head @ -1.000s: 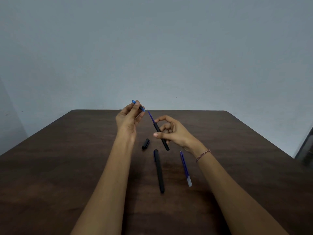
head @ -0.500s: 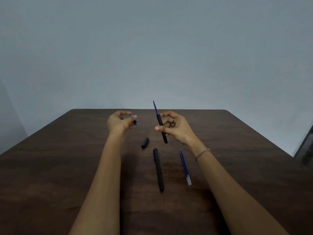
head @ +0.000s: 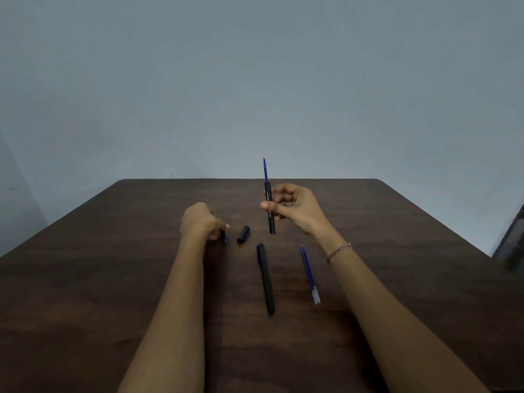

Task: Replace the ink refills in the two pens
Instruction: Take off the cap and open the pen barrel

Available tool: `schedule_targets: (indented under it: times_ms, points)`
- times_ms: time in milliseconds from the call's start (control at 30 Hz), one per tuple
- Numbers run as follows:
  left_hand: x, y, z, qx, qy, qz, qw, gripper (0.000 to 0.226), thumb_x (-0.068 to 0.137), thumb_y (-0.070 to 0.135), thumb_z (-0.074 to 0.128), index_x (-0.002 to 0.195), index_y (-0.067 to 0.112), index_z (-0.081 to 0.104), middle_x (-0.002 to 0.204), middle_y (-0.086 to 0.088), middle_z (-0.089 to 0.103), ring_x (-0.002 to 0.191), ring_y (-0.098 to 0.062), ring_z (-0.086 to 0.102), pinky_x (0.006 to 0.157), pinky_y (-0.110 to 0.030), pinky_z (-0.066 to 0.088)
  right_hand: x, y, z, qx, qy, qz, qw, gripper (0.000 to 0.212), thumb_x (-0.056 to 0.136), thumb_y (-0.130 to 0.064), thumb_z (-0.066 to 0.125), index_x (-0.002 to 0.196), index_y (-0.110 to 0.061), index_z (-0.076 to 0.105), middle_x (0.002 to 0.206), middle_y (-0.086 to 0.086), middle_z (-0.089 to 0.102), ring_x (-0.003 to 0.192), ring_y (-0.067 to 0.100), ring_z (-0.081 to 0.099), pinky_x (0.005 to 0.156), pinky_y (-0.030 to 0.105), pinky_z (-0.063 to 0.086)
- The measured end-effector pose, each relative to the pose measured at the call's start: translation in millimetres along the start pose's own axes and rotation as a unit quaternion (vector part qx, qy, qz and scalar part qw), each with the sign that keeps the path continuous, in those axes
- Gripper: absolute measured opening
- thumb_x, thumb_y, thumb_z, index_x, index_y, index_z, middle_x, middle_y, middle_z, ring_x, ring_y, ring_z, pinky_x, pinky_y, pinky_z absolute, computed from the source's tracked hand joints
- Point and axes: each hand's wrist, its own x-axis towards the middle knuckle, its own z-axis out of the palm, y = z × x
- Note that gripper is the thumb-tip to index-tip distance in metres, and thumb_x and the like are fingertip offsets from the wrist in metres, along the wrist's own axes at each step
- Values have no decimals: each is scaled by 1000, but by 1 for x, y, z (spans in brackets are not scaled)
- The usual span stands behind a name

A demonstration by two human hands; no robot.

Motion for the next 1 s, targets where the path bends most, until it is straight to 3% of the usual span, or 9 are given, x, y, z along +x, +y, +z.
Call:
schedule_targets:
  times_ms: [200,267,333,367,433,533,733,1000]
  points:
    - [-1,-2,3,58,-4,-19,998,29,74,29,77,90,9,64,79,-5,65,65,-13,61,69,-31,56,0,-1,0,3,-2,9,1000,28,70,-13,80,92,-13,64,82,8,67,63,4,66,53,15,52]
    - [-4,-1,2,76,67,1,995,29,75,37,74,87,13,63,81,-4,65,72,-16,61,64,-32,53,-2,-2,0,-2,-1,13,1000,30,70,-14,80,95,-10,64,85,10,68,65,7,66,54,15,52]
    - [-6,3,-2,-31,151,65,986,20,77,35,72,84,19,62,85,-3,65,77,-15,62,67,-30,53,-2,-2,1,-7,2,19,1000,32,71,-14,80,98,-6,65,89,15,69,69,11,66,55,15,52]
    - [-7,8,-4,-138,148,105,974,15,79,30,72,84,19,63,86,-2,66,75,-12,62,66,-27,54,-1,-2,1,-9,5,23,1000,34,71,-14,80,100,-4,65,91,17,69,71,14,66,56,15,52]
    - [-14,18,-8,-334,77,172,923,16,80,22,72,92,12,67,84,-3,67,69,-8,64,58,-19,53,-1,-1,3,-7,11,31,999,34,72,-12,79,100,0,65,93,22,68,75,20,65,56,16,53]
    - [-29,32,-4,-435,-18,221,872,19,78,15,74,92,4,69,76,-4,68,64,-6,66,55,-17,52,-2,1,4,-12,17,45,999,28,70,-15,81,92,-6,66,91,21,70,79,25,66,59,17,54]
    - [-36,39,7,-419,-107,232,871,5,76,15,75,76,11,72,66,3,72,64,-6,67,56,-20,53,-3,3,5,-48,19,55,997,35,69,-24,82,96,-5,69,86,16,73,79,25,69,63,20,54]
    - [-39,38,9,-424,-117,195,877,6,76,13,75,76,9,70,65,2,71,63,-7,67,55,-19,53,-5,3,7,-69,3,59,996,24,68,-26,83,86,-16,70,75,5,73,71,14,68,61,18,53]
